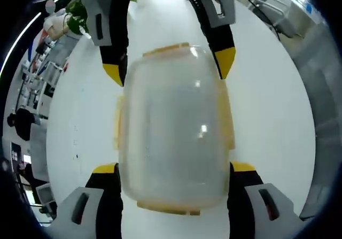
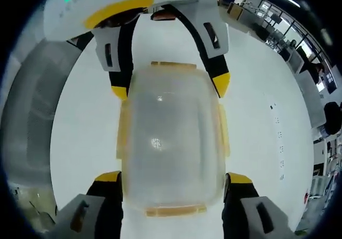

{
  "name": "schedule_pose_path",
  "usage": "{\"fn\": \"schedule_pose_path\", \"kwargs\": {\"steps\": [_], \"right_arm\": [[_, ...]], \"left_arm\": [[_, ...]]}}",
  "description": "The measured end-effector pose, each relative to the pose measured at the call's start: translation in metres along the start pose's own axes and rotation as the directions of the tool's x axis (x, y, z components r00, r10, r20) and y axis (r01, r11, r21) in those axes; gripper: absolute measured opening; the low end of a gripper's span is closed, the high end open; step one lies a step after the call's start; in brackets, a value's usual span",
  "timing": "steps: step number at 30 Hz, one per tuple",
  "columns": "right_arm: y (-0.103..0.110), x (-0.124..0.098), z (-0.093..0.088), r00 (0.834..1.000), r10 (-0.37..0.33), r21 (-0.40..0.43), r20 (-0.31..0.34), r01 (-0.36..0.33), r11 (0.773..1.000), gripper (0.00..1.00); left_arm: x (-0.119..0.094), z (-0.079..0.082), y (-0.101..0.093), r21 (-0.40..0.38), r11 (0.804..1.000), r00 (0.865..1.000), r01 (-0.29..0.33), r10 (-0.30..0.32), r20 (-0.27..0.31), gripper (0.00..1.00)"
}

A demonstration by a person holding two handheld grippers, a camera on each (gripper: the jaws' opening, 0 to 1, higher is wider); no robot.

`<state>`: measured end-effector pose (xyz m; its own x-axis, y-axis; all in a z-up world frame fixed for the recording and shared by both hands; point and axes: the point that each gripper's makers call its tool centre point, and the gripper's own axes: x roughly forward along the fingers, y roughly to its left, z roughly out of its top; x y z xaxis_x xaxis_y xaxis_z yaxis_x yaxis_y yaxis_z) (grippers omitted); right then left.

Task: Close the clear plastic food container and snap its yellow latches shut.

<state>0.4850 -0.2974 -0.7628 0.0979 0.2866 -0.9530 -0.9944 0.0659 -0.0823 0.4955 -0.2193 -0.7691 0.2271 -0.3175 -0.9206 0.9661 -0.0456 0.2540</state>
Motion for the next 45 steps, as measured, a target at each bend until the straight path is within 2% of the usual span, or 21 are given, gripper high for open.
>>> {"fn": "schedule_pose_path", "kwargs": {"steps": [8,17,27,45], "right_arm": [[0.002,0.001,0.002,1.0,0.0,0.001,-0.006,0.0,1.0,0.76],[0.006,0.004,0.017,1.0,-0.001,0.009,0.005,0.001,1.0,0.76],[0.01,0.011,0.041,1.0,0.006,0.0,0.009,-0.006,1.0,0.76],[0.019,0.027,0.095,1.0,0.006,-0.015,0.029,-0.006,1.0,0.76]], "left_arm": [[-0.001,-0.002,-0.001,-0.008,1.0,1.0,0.004,-0.004,0.005,0.79],[-0.006,-0.016,-0.005,0.0,1.0,1.0,0.008,-0.008,-0.013,0.79],[-0.015,-0.04,-0.011,-0.017,1.0,0.999,0.004,-0.004,-0.036,0.79],[-0.033,-0.092,-0.018,-0.065,0.998,0.998,-0.016,0.012,-0.064,0.8]]}}
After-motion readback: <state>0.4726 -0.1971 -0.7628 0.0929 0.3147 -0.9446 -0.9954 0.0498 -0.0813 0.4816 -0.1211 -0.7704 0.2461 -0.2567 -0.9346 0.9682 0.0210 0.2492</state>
